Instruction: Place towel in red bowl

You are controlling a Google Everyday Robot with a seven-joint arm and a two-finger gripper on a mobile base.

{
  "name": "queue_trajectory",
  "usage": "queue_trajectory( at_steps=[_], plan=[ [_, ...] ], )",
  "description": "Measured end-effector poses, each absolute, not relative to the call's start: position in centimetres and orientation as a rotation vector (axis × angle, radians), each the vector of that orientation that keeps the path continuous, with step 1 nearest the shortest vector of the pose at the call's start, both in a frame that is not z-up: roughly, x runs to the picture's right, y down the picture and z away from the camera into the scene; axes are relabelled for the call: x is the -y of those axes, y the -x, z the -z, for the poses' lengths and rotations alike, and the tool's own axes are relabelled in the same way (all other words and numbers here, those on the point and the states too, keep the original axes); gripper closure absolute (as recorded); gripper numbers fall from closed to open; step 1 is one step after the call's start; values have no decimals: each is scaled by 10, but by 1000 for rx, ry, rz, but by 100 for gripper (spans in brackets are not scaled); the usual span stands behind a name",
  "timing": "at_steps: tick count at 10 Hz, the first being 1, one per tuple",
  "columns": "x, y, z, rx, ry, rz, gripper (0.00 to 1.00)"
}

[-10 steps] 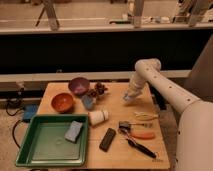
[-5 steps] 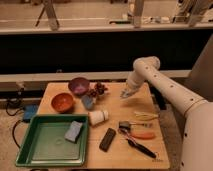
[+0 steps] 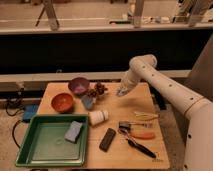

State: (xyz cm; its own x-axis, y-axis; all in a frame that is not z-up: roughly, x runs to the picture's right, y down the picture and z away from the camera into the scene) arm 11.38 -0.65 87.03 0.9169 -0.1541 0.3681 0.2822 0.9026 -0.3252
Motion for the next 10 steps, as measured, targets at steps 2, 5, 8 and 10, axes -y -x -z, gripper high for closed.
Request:
queue_trajectory(
  at_steps=[2,5,8,10],
  plan=[
    [11,-93,-864,368,363,267,100],
    [17,-82,-856,394,336,314,100],
    [24,-48,-847,427,305,370,100],
    [26,-41,-843,451,289,406,100]
  ],
)
